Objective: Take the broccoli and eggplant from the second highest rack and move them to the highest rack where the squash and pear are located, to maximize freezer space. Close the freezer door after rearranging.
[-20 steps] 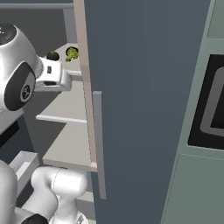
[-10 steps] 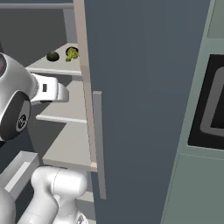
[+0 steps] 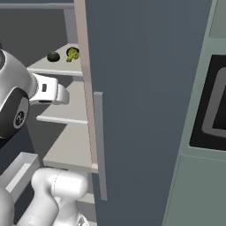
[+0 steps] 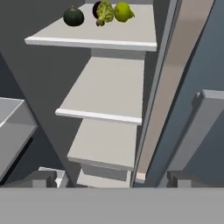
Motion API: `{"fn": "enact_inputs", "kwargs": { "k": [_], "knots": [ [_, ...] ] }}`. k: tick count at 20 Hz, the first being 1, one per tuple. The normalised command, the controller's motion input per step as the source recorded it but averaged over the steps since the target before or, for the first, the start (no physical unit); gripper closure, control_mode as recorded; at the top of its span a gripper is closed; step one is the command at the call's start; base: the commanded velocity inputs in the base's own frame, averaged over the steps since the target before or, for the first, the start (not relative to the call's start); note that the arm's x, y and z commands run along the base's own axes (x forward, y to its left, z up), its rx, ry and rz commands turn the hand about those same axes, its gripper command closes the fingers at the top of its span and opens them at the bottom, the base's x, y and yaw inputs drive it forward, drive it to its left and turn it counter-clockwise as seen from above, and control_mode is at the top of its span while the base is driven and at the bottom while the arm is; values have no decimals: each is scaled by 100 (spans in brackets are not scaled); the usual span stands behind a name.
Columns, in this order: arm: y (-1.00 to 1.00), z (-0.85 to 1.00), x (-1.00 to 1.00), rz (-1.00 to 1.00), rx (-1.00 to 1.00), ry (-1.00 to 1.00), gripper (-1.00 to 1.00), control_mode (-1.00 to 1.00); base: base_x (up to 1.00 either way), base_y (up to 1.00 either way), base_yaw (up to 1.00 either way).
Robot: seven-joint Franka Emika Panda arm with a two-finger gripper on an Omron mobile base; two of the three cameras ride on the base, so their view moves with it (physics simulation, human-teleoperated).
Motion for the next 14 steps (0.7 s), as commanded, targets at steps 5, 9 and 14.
{"fn": "enact_inputs", "kwargs": {
  "k": [5, 9, 14],
  "knots": [
    [0, 0, 0, 0, 0, 0, -100, 100, -82, 0, 0],
    [0, 0, 0, 0, 0, 0, -100, 100, -81, 0, 0],
    [0, 0, 0, 0, 0, 0, -100, 100, -73, 0, 0]
  ]
}}
